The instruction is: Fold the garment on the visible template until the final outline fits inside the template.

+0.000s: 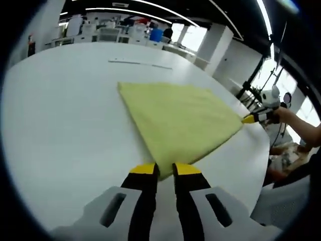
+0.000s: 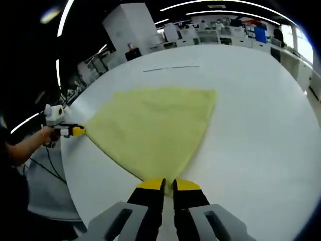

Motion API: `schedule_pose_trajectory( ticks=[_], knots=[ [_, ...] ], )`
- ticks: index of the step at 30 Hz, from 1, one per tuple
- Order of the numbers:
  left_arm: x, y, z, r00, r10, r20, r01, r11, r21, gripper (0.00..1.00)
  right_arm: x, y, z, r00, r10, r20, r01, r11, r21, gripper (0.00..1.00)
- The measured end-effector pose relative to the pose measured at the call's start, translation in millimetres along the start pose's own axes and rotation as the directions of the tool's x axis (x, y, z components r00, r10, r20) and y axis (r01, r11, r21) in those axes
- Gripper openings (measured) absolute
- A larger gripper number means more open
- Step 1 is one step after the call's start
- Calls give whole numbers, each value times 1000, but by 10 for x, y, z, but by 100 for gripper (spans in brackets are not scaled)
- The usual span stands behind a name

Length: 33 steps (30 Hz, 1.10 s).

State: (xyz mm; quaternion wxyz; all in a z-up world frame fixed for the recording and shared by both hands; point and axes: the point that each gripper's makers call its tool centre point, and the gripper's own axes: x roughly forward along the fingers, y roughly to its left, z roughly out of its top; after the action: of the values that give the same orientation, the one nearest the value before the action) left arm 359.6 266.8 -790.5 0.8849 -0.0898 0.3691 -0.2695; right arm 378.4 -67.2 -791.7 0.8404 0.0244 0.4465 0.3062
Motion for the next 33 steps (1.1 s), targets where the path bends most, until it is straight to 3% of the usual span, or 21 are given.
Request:
schedule_pose_trajectory(
  ticks=[5, 15, 23, 33],
  knots=[
    [-6, 7, -27, 1000, 4, -12, -5, 1000, -8, 1, -5, 13, 10, 1000, 2, 14, -2, 1000, 4, 0],
    [-47, -17, -37, 1000, 2, -9, -2, 1000, -29, 0, -89, 40, -3, 999, 28, 19, -28, 1000, -11, 0],
    [-105, -75, -96, 1000, -9, -12, 8, 999, -32, 0, -159, 101, -145, 999, 45, 1, -45, 998, -40, 0],
    [-195, -180, -196, 1000, -18, -12, 18, 999, -41, 0, -251, 130, -286, 999, 43, 22, -43, 999, 6, 0]
  ],
)
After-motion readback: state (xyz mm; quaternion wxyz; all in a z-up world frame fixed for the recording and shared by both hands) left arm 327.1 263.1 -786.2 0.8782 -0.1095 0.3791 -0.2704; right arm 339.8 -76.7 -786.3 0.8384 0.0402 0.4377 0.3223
